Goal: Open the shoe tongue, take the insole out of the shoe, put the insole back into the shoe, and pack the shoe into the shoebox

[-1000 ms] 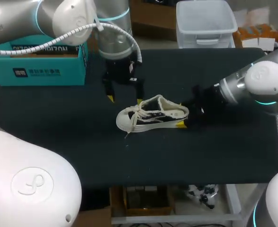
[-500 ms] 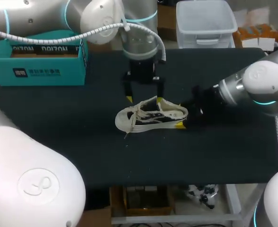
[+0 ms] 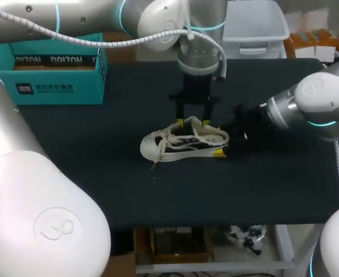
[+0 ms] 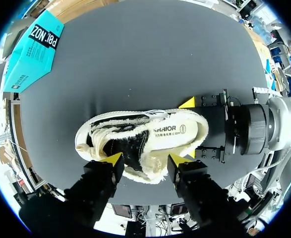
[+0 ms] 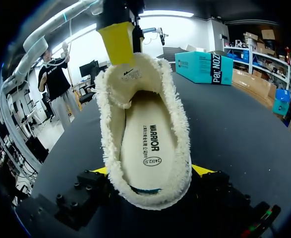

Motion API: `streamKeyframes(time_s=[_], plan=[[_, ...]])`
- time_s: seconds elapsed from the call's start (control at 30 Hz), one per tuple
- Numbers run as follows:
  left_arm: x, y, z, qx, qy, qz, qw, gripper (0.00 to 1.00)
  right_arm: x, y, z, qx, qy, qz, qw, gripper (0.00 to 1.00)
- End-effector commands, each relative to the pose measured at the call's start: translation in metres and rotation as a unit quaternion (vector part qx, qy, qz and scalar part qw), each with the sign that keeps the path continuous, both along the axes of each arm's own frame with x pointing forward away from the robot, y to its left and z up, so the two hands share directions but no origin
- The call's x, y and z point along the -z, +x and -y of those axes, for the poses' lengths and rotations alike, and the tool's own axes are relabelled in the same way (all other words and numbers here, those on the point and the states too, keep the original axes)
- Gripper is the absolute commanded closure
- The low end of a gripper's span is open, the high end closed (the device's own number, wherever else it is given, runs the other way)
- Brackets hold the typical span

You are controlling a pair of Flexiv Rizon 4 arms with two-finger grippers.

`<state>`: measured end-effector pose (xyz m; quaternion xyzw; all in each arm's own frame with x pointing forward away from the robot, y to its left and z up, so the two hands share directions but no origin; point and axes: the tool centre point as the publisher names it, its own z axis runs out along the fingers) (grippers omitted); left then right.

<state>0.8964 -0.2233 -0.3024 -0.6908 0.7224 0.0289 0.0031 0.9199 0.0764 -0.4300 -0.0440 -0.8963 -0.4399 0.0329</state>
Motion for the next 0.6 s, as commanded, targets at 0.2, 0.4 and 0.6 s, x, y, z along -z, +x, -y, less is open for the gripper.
streamKeyframes(time_s=[0.2,0.4,0.6], plan=[[0.007,0.000,-0.006,-0.003,0.076,-0.005,0.997,0.56,0.010,-0.004,-0.005,-0.001,0.001,0.000,1.000,1.00],[0.013,-0.001,-0.016,-0.003,0.081,-0.014,0.997,0.86,0.010,-0.004,-0.005,-0.001,0.001,0.000,1.000,1.00],[0.010,-0.009,-0.031,0.004,0.056,-0.013,0.998,1.00,0.010,-0.004,-0.005,-0.001,0.001,0.000,1.000,1.00]])
